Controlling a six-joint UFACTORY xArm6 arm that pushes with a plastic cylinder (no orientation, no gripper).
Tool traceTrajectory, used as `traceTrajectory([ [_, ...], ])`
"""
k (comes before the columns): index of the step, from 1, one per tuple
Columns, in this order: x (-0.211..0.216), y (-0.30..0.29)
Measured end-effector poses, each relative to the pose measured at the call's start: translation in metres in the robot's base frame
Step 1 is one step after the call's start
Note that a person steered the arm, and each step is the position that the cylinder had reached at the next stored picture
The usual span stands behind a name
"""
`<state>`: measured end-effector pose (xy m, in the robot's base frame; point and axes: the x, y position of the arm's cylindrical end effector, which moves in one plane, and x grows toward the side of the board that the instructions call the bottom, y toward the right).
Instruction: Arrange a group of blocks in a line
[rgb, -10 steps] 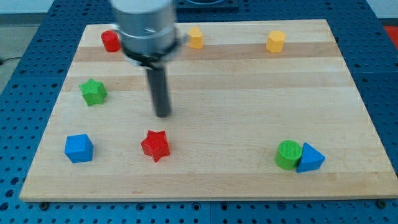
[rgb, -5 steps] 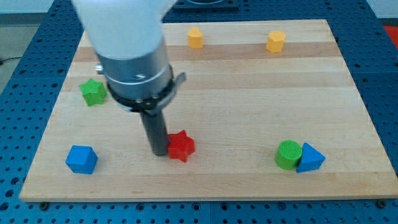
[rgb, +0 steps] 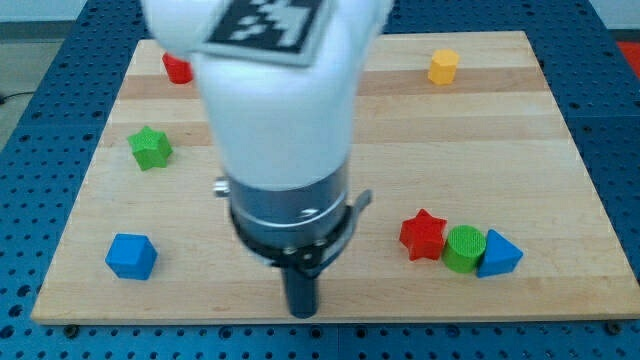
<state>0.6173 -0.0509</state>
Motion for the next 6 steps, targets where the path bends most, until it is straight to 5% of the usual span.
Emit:
traceTrajectory([
  [2,-0.014,-0.251],
  [6,-0.074,0.027],
])
